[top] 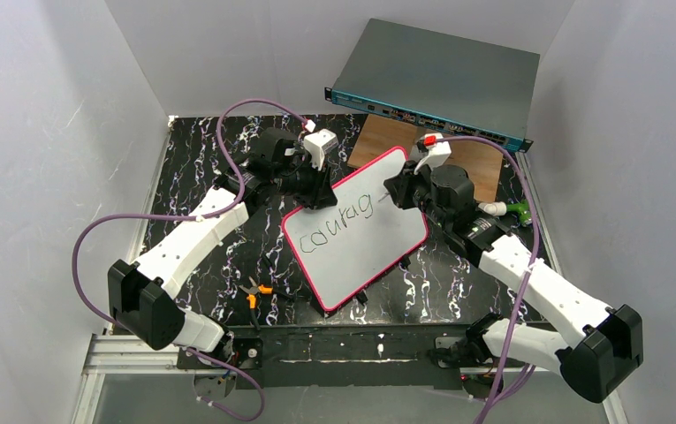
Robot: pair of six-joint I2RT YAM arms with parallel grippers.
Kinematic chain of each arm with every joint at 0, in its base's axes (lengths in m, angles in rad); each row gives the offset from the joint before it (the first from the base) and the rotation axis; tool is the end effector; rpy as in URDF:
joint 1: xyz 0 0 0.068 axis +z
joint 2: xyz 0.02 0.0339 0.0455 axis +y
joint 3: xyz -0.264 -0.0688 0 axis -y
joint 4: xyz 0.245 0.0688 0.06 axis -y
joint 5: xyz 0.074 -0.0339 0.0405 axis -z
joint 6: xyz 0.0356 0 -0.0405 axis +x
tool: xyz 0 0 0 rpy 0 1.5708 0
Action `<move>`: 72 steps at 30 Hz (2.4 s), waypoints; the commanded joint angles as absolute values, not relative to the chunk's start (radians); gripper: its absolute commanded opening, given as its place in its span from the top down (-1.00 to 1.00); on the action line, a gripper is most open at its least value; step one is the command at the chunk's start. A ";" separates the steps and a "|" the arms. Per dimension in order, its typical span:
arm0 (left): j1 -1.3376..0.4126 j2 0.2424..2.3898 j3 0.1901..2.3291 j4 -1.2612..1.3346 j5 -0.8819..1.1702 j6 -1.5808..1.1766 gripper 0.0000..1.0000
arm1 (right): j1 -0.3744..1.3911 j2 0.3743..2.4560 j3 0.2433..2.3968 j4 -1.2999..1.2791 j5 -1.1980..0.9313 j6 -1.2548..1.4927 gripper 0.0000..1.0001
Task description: Write a sentence on the whiteboard
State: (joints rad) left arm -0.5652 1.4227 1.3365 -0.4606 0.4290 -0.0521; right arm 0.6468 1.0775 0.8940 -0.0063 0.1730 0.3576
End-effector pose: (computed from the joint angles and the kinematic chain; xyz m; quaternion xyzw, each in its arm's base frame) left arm 0.2633 -0.1845 0.3580 0.3170 0.7975 -0.3222 0.3997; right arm 0.2063 0.1481 0.3397 -0.0562 0.7680 0.2471 0.5882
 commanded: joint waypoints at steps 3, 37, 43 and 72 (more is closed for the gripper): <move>-0.563 1.375 1.368 -0.440 0.409 -0.015 1.00 | 0.635 1.088 0.944 0.032 0.159 0.337 0.97; -0.563 1.388 1.391 -0.462 0.404 -0.008 1.00 | 0.558 1.165 1.015 0.062 0.104 0.314 0.97; -0.563 1.393 1.394 -0.462 0.406 -0.012 1.00 | 0.558 1.166 1.000 0.115 -0.044 0.350 0.97; -0.563 1.373 1.378 -0.462 0.410 -0.009 1.00 | 0.556 1.104 0.852 0.015 0.129 0.334 0.97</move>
